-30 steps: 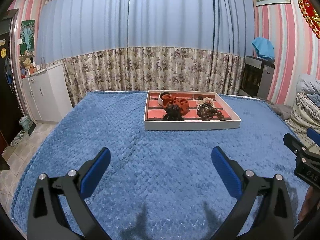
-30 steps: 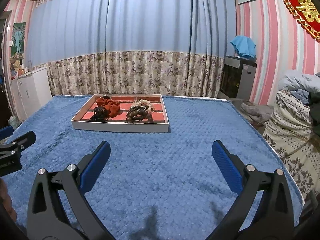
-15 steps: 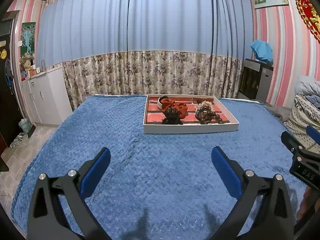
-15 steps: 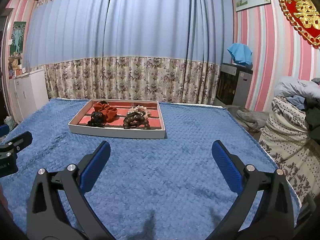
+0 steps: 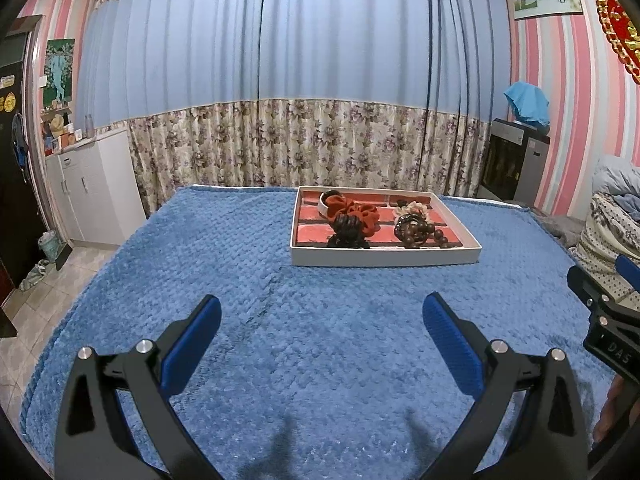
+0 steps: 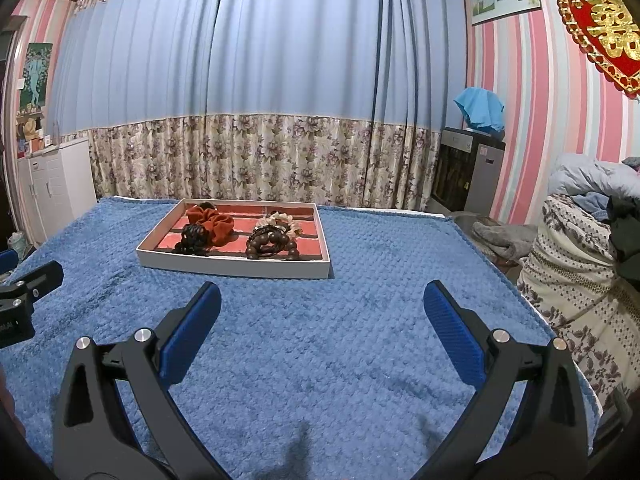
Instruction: Organize jewelry
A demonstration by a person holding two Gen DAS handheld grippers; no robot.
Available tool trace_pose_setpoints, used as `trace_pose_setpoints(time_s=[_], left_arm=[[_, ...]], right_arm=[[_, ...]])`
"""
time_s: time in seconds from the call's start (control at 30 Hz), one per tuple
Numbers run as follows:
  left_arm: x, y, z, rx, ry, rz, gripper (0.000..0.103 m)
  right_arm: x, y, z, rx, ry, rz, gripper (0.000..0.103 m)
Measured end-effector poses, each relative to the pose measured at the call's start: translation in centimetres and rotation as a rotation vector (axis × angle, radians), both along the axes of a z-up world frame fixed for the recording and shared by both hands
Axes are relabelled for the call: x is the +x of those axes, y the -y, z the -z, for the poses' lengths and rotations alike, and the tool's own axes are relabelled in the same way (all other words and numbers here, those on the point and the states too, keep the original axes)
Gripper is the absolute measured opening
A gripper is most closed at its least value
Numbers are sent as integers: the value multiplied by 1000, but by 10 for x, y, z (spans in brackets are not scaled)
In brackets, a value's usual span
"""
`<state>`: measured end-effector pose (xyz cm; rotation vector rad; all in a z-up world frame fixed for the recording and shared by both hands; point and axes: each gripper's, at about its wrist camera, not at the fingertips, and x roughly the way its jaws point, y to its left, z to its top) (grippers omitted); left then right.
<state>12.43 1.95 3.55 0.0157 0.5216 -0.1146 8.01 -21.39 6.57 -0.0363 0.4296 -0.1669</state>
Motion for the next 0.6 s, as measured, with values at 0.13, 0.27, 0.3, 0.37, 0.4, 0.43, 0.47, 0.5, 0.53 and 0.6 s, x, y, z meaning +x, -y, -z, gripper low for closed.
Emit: trace_pose_setpoints(time_s=[0.13, 0.27, 0.3, 0.37, 0.4, 0.43, 0.47, 0.5, 0.53, 0.6], left_arm=[[-2, 2, 0, 7, 9, 6, 98], [-3, 3, 0, 5, 9, 9, 98], [-4, 3, 0, 4, 10, 9, 98], [-4, 4, 0, 7, 12, 9, 98], [-5, 5, 0, 10, 13, 9, 98], [-4, 4, -1, 9, 13, 9, 98], [-4, 5, -1, 9, 13, 11, 98], [-5, 4, -1, 6, 12, 12, 98], [-5, 4, -2, 5, 11, 11, 98], [-5, 4, -2, 2, 13, 9, 98]], right_arm=[[0, 0, 0, 1, -1, 1, 99], [0, 1, 0, 3, 0, 2, 99], [0, 1, 0, 3, 0, 1, 99], [1, 1, 0, 3, 0, 1, 99], [1, 1, 0, 4, 0, 1, 99], [0, 1, 0, 5, 1, 0, 99], [0, 2, 0, 4, 2, 1, 99], [0, 2, 0, 2, 1, 1, 99], [0, 2, 0, 2, 2, 2, 99], [0, 2, 0, 5, 1, 1, 99]])
